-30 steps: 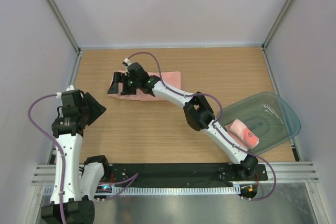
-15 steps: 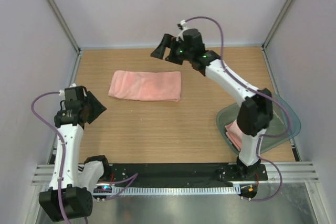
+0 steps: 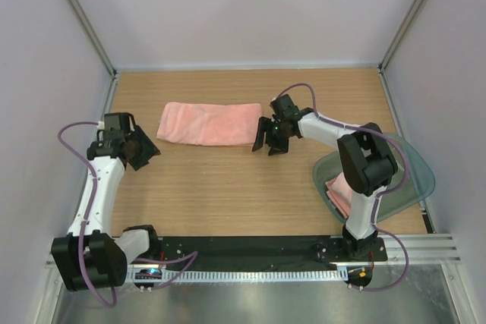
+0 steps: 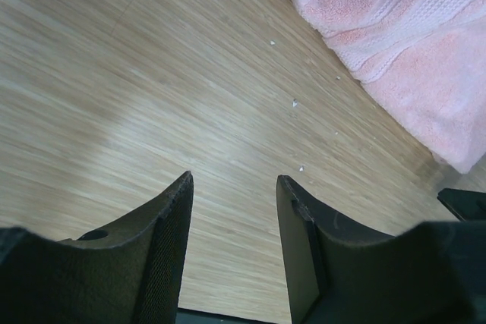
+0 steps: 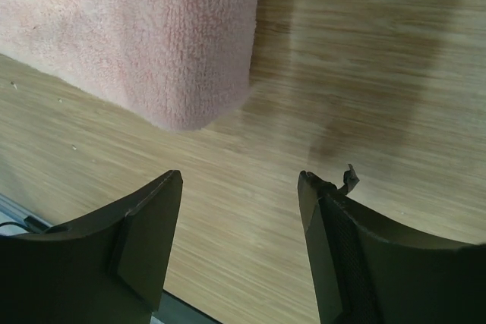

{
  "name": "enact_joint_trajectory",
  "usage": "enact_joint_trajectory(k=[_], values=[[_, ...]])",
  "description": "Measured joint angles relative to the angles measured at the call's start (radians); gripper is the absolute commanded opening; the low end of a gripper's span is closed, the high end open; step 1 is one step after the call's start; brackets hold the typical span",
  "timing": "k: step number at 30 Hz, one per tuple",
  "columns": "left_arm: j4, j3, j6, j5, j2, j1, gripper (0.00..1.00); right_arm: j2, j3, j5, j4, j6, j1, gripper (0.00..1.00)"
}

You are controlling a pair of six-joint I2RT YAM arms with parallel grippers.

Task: Roll the towels
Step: Fold the towel

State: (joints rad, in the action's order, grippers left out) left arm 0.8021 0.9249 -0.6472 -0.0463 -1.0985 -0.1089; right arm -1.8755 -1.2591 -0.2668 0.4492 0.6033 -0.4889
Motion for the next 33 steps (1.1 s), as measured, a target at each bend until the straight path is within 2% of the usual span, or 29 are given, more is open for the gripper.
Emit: enact_joint_trajectory(k=[9, 16, 19, 22, 23, 25, 26, 30, 33], values=[[-0.001, 0.002, 0.005, 0.001, -0.004, 0.01, 0.49, -0.053, 0.0, -0.014, -0.085, 0.01, 0.0, 0.69], [-0.004, -0.005, 0.023, 0.001, -0.004, 0.011, 0.49, -0.06, 0.0, -0.035, -0.187, 0.062, 0.022, 0.76], [-0.006, -0.01, 0.027, 0.001, -0.006, 0.011, 0.48, -0.062, -0.003, -0.035, -0.203, 0.073, 0.031, 0.76], [-0.008, -0.01, 0.028, 0.001, -0.014, 0.011, 0.48, -0.086, -0.031, -0.035, -0.203, 0.08, 0.037, 0.7], [-0.01, -0.01, 0.028, 0.001, -0.018, 0.011, 0.48, -0.095, -0.04, -0.034, -0.203, 0.08, 0.037, 0.58], [-0.013, -0.01, 0.029, 0.001, -0.023, 0.011, 0.48, -0.12, -0.053, -0.035, -0.208, 0.081, 0.037, 0.47], [-0.014, -0.01, 0.029, 0.001, -0.026, 0.011, 0.48, -0.13, -0.055, -0.035, -0.209, 0.081, 0.037, 0.37], [-0.02, -0.01, 0.031, 0.001, -0.03, 0.011, 0.48, -0.147, -0.052, -0.036, -0.205, 0.079, 0.037, 0.18], [-0.026, -0.01, 0.031, 0.001, -0.036, 0.011, 0.48, -0.142, -0.042, -0.031, -0.204, 0.059, 0.037, 0.15]])
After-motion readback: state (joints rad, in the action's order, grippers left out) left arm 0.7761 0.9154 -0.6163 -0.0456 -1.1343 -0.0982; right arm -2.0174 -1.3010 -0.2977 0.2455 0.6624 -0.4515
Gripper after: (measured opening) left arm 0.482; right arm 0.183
